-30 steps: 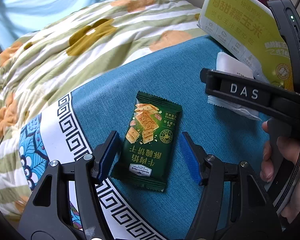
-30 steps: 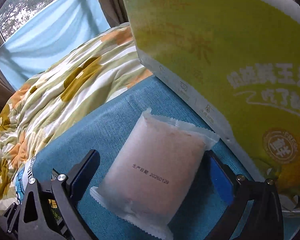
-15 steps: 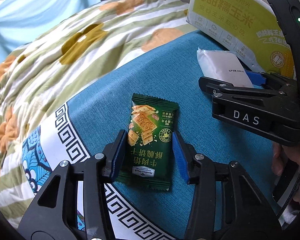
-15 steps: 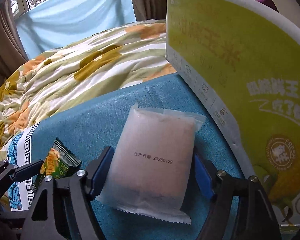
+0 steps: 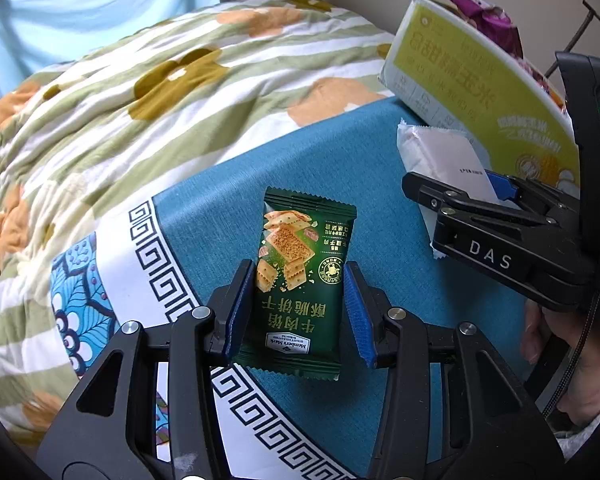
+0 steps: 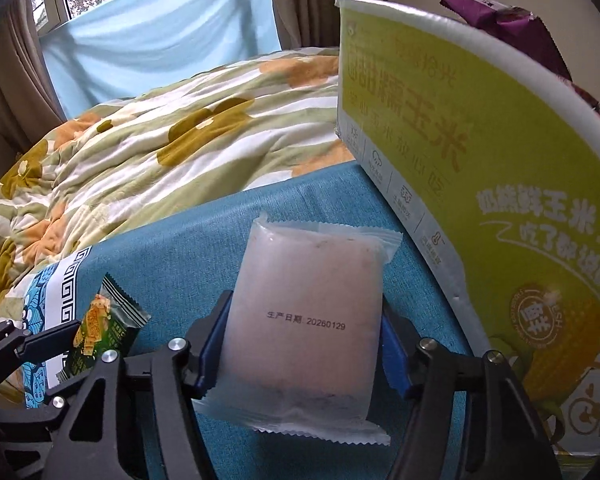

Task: Organize snacks
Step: 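Carry both items into the cardboard box and open both tools to drop them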

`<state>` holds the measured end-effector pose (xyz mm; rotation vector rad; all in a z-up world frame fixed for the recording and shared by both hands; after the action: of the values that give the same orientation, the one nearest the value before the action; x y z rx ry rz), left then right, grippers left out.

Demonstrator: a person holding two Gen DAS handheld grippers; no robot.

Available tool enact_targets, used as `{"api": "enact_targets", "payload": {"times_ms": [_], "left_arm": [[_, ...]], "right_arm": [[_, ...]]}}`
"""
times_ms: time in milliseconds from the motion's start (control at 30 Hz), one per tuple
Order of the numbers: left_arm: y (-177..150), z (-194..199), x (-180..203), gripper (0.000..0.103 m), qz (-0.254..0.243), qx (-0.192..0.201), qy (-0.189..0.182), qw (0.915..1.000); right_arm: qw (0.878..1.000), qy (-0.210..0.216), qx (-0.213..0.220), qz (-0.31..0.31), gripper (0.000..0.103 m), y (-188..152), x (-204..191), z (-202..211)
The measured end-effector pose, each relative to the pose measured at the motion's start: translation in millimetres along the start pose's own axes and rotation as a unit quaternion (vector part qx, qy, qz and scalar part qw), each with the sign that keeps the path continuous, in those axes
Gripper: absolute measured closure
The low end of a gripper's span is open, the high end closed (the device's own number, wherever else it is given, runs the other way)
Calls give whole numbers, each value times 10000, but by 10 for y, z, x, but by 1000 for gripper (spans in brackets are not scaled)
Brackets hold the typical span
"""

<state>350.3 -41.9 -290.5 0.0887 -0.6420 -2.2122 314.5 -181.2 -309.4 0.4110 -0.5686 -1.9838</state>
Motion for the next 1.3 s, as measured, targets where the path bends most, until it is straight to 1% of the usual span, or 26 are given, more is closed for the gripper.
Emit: {"api": "enact_targets", "payload": {"times_ms": [67, 167, 267, 333, 467, 533, 633, 767, 867, 933, 1067, 1200, 1233, 1300], "left_arm": [[61, 175, -11, 62, 65, 123, 59, 9999], [184, 461, 49, 62, 42, 292, 252, 9992], [331, 766, 181, 62, 92, 494, 439, 9978], [446, 948, 298, 62, 215, 633, 457, 9967], [720, 1224, 657, 62, 414, 919, 431, 9940], [869, 1310, 911, 62, 457, 1048, 381, 9927], [1090, 1380, 1348, 62, 538, 1193, 328, 9909], [1409, 1276, 1970, 62, 767, 1296, 53, 9886], [1617, 1071, 2437, 62, 738, 1263, -22, 9892], [1721, 889, 2683, 62, 820, 1177, -111, 9896], [1847, 560, 3056, 62, 1045, 936, -254, 9898], [1852, 319, 3336, 62, 1147, 657, -301, 9908], [1846, 273, 3389, 60, 1172, 597, -308, 9908], [1804, 220, 3404, 41, 1254, 502, -202, 9906]], "right_arm": [[9999, 85, 96, 51, 43, 43, -24, 143], [9991, 263, 277, 183, 43, 155, -62, 428], [9970, 523, 479, 320, 43, 293, -69, 757], [9947, 712, 611, 421, 43, 389, -35, 976], [9911, 977, 731, 541, 43, 555, 203, 1352], [9889, 1141, 768, 552, 43, 615, 402, 1505], [9864, 1198, 887, 691, 43, 713, 790, 1704], [9841, 1272, 934, 817, 43, 883, 1385, 1867], [9833, 1249, 956, 910, 43, 1004, 1826, 1901], [9831, 1267, 944, 925, 43, 1063, 2088, 1889], [9833, 1314, 852, 925, 43, 1154, 2489, 1822], [9824, 1407, 764, 964, 43, 1198, 2766, 1783], [9822, 1451, 732, 941, 43, 1204, 2826, 1767], [9822, 1510, 678, 886, 43, 1211, 2907, 1729]]}}
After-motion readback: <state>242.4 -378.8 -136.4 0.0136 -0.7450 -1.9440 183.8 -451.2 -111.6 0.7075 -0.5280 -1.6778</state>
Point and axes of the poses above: each gripper's, at about its wrist camera, not at the fingertips, and z roughly against the way its jaws point, x to its right, y to its top, the point moved 4 cm from there along -z, roughly the way its jaws point
